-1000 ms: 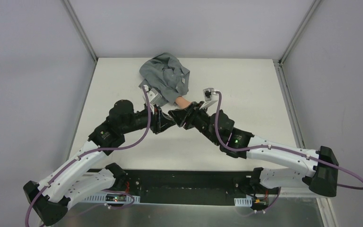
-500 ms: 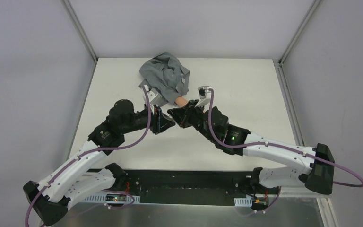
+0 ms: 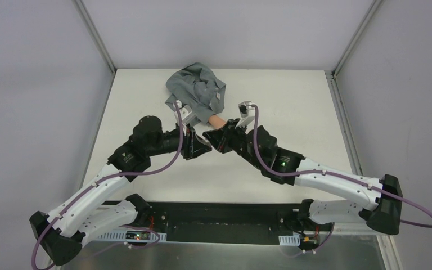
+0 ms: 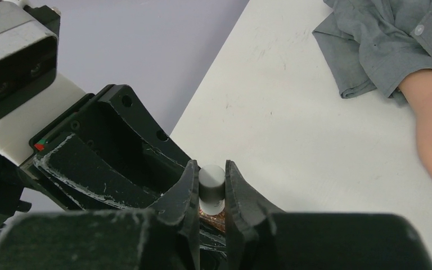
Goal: Paint the nails
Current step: Unscrew the nail polish bottle.
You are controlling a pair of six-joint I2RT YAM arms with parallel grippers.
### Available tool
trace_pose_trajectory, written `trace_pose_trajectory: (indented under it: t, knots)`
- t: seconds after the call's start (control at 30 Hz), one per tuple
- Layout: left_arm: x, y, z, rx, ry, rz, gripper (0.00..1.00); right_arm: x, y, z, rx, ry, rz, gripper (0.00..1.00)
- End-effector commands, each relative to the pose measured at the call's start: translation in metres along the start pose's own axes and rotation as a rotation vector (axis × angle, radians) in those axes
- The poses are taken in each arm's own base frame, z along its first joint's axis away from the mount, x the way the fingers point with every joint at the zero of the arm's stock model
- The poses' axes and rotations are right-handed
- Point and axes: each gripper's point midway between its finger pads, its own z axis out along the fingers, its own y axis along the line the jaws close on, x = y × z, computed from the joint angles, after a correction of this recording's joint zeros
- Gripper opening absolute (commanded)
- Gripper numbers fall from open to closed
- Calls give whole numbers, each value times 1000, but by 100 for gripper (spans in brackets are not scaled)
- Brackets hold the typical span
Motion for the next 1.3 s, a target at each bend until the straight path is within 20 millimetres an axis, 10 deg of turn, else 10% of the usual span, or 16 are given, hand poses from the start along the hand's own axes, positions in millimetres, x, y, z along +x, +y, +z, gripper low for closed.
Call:
trace_pose_trajectory:
  t: [0.0, 0.6, 1.27]
  knots:
    - [-25, -39, -8, 183, -54, 70, 0, -24, 0, -10, -28, -21, -26, 0]
    - [-25, -99, -31, 554, -34, 120, 0, -14, 41, -50, -427, 171, -95, 0]
    - [-23, -119, -46, 685, -6, 139, 0, 8, 89, -91, -801, 353, -164, 0]
